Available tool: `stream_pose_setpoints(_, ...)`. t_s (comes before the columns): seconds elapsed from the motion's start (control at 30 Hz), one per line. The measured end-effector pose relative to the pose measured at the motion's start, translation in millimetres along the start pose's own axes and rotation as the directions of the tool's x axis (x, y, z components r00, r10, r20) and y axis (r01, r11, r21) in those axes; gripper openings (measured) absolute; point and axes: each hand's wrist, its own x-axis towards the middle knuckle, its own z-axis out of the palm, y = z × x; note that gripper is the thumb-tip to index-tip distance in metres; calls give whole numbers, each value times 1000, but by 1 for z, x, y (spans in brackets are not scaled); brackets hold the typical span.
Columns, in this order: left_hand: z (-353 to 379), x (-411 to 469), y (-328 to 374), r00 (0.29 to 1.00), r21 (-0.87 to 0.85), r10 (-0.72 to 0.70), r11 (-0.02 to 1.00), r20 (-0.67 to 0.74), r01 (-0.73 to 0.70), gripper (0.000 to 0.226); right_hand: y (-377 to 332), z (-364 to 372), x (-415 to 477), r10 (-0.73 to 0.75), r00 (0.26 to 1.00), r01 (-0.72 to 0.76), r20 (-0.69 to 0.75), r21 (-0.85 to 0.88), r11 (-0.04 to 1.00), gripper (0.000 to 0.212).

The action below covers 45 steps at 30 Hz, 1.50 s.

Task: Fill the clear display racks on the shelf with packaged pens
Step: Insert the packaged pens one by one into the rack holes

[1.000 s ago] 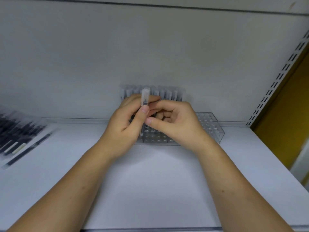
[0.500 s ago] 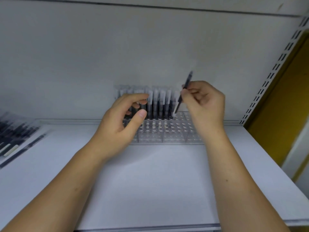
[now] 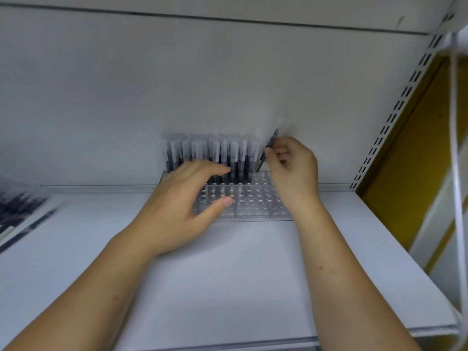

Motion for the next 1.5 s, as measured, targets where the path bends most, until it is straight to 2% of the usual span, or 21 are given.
stream_pose_setpoints(0.17,1,0,0,1000,-24,-1,1000,-9,0,47,4,2,1,-10,999,12,36,-45,999,12)
stream_pose_setpoints(0.27,2,0,0,1000,-27,1,1000,-6,-1,46,5,3,0,-5,996,17,85,-137,990,6)
stream_pose_setpoints(0.63,3,1,-3,1000,-27,10,1000,-15,-10,44,6,3,1,152,965,-65,212,-370,927,7)
stream_pose_setpoints(0.73,3,0,-3,1000,-19,5,1000,-16,-5,44,5,0,1,158,966,-76,203,-362,929,6)
stream_pose_setpoints(0.9,4,1,-5,1000,10,-5,1000,-12,5,42,-4,-8,-1,101,992,-77,69,-291,954,3)
stream_pose_setpoints(0.97,1,3,-4,1000,66,9,998,-15,-8,42,-12,-10,-2,97,993,-75,67,-272,959,4)
stream_pose_setpoints(1.07,-9,6,3,999,168,53,984,-4,-51,41,-30,-14,2,83,992,-56,90,-271,961,5)
stream_pose_setpoints(1.17,-25,9,12,998,197,62,979,-28,-55,38,-54,-17,2,65,988,-24,139,-276,961,4)
stream_pose_setpoints(1.33,-64,-12,11,992,203,-24,978,-121,48,36,-91,-7,-17,9,969,63,246,-282,957,5)
stream_pose_setpoints(1.5,-113,-63,-7,968,258,-180,940,-175,221,37,-129,40,-51,-79,920,168,384,-205,964,4)
